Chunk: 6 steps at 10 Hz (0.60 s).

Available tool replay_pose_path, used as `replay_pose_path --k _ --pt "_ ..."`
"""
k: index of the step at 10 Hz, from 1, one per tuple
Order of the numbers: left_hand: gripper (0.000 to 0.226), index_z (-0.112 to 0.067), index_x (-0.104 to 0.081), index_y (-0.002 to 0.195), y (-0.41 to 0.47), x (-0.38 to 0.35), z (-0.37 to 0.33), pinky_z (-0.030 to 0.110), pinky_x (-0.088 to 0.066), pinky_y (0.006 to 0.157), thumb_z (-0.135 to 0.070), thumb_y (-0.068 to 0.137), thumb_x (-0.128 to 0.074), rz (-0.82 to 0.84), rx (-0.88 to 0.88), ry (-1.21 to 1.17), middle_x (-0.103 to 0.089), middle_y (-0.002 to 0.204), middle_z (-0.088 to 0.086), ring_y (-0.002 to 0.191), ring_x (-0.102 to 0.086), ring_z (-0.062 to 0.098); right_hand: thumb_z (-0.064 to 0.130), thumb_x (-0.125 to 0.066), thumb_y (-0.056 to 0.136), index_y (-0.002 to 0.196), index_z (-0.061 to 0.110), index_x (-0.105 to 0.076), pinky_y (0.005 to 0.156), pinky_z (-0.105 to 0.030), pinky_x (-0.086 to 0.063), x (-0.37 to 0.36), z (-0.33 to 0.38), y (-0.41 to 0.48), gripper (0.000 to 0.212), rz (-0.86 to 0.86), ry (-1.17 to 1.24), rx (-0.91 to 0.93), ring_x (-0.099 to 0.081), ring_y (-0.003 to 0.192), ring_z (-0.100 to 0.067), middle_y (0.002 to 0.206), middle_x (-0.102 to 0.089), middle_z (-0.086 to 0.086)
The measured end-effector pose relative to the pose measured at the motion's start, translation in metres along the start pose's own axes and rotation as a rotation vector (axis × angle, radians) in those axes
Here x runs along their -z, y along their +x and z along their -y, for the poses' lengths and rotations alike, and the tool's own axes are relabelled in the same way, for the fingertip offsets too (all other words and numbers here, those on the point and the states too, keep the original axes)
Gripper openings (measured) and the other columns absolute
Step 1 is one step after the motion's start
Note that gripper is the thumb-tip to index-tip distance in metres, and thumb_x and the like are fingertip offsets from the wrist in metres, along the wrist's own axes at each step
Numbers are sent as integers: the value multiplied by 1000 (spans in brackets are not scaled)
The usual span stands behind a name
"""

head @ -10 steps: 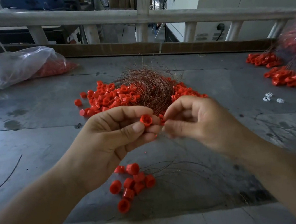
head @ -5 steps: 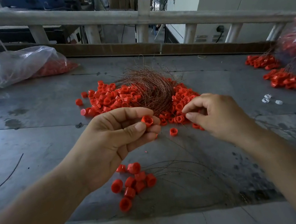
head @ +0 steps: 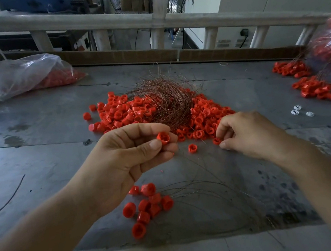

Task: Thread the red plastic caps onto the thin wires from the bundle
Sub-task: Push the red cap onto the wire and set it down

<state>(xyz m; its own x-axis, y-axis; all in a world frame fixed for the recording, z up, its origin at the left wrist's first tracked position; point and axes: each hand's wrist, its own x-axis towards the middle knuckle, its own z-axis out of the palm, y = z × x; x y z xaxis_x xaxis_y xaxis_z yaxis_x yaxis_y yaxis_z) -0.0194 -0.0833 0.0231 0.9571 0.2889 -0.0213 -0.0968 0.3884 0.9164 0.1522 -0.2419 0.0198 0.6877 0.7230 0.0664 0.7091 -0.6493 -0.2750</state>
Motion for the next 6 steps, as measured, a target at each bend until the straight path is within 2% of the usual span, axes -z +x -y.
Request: replay_pose_path --k 1,3,4,5,6 --pt "25 -8 -75 76 0 0 0 18 -54 59 1 64 -55 5 2 8 -72 79 13 69 -70 16 17 -68 80 83 26 -61 61 -10 -36 2 0 -1 12 22 60 4 -51 68 5 71 -55 17" --pt "25 -8 -75 78 -2 1 1 19 -55 59 1 65 -56 16 9 15 -72 79 13 70 -70 17 15 -59 87 84 33 -61 58 -12 -36 8 5 -4 19 -14 262 46 -53 65 2 76 -53 13" --pt "25 -8 -75 78 -2 0 0 19 -55 59 1 64 -56 17 9 27 -72 79 13 70 -70 17 7 -60 86 74 30 -61 65 -16 -49 7 11 -6 26 -21 513 64 -61 66 -8 79 -54 6" --pt "24 -7 -75 77 -3 -1 0 19 -55 59 0 64 -56 26 9 38 -72 79 12 70 -70 17 1 -58 85 72 19 -63 55 -17 -51 7 20 -8 23 -11 790 78 -61 59 -6 64 -60 3" --pt "24 -7 -75 77 -3 -1 0 19 -55 59 0 63 -57 32 11 48 -72 79 12 71 -70 17 3 -56 87 74 17 -60 55 -17 -51 2 25 -8 19 16 804 61 -62 57 -4 64 -61 2"
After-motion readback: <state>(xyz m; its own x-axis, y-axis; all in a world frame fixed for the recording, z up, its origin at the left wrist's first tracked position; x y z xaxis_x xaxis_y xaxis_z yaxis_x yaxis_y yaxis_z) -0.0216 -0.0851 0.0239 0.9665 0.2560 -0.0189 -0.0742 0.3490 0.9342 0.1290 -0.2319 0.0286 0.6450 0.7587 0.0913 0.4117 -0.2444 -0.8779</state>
